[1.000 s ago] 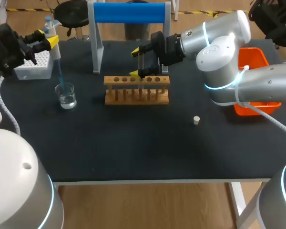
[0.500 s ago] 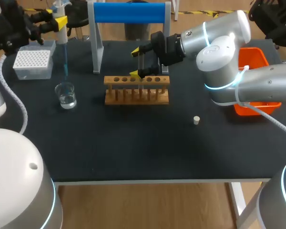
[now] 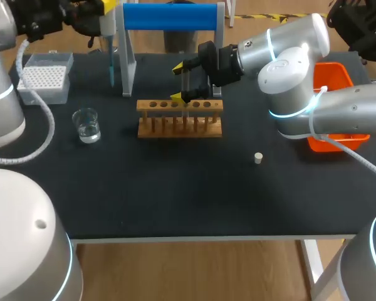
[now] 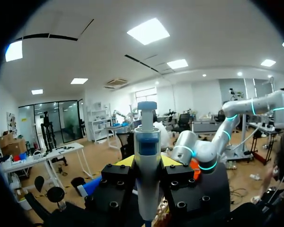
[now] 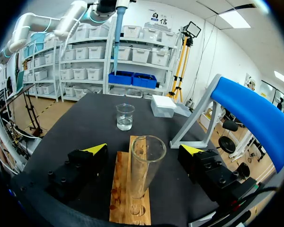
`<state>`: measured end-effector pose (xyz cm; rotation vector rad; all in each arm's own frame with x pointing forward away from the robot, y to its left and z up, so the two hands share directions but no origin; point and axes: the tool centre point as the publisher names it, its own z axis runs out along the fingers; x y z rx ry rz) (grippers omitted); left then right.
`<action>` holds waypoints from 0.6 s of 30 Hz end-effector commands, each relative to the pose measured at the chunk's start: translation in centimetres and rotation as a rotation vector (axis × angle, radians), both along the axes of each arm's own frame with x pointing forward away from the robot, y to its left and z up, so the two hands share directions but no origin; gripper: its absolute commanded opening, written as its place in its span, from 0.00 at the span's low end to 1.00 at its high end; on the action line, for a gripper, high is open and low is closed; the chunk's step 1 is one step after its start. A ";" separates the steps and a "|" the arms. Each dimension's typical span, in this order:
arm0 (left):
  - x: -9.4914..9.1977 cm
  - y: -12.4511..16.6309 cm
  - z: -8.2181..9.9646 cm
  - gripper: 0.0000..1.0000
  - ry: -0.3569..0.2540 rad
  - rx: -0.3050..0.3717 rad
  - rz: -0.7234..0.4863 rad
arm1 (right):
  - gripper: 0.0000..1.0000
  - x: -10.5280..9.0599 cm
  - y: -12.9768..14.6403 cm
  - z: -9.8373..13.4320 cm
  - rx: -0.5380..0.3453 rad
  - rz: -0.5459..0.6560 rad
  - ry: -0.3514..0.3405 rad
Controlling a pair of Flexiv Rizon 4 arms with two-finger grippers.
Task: Invert the test tube, pick up the pipette, mount the tip to pipette, aspirate from beaker and dispense into the tube, eject the tip, return the pipette, and cap with the stopper.
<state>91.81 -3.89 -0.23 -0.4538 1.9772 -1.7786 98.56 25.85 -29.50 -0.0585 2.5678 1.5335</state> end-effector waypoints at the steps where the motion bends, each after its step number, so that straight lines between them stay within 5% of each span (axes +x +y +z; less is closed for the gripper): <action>1: 1.4 -1.6 1.0 0.00 0.004 0.007 -0.020 | 1.00 -0.1 0.0 0.1 -0.001 -0.001 -0.001; 18: 3.6 -6.5 3.3 0.00 -0.018 -0.042 -0.131 | 1.00 -0.1 0.0 0.1 -0.001 -0.001 -0.001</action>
